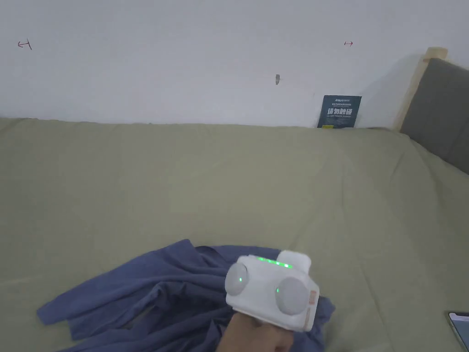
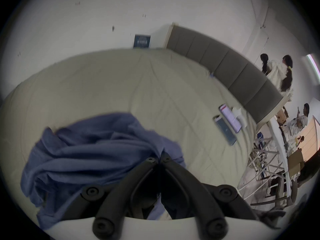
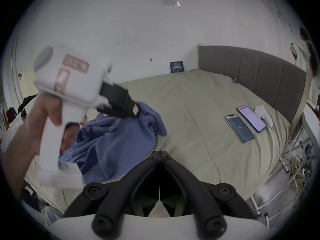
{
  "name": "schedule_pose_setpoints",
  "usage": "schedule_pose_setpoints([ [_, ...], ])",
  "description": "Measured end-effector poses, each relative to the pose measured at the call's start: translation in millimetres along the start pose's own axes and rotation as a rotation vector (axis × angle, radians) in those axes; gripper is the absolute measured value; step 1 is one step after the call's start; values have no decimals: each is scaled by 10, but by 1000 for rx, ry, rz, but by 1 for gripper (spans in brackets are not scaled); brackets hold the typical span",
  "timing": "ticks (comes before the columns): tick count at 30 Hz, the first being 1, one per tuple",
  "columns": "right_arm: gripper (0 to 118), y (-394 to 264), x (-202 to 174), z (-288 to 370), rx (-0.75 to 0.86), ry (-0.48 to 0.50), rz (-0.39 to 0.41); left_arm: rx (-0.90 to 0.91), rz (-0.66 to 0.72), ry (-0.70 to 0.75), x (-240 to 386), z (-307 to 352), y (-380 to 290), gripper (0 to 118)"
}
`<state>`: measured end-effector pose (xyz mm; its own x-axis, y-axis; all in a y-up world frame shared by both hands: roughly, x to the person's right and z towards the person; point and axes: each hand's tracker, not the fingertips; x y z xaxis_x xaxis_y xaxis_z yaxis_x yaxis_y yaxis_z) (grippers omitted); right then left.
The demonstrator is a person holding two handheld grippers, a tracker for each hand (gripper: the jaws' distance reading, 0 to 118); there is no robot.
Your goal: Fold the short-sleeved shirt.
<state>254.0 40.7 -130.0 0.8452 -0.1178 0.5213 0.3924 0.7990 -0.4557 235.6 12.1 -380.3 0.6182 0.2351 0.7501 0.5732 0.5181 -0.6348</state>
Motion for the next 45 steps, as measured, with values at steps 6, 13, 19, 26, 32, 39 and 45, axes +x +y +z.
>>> schedule_pose_setpoints([
  [6,0,24,-55,25,-8,-12,7,47,10,42,-108,-99,-178,95],
  [13,0,86,-131,226,20,6,27,133,39,57,-320,782,-472,113],
  [19,0,-4,-246,407,61,55,63,263,87,76,-831,2092,-1312,72],
  [26,0,-118,-645,753,89,120,117,331,244,299,-1388,3157,-2548,0],
  [32,0,-246,-733,730,85,134,212,432,424,382,-1835,3500,-3063,0],
  [39,0,-183,-955,762,86,149,229,403,446,411,-2001,3348,-3059,0],
  [45,0,-147,-971,665,68,140,226,321,429,407,-2365,2910,-2801,84],
])
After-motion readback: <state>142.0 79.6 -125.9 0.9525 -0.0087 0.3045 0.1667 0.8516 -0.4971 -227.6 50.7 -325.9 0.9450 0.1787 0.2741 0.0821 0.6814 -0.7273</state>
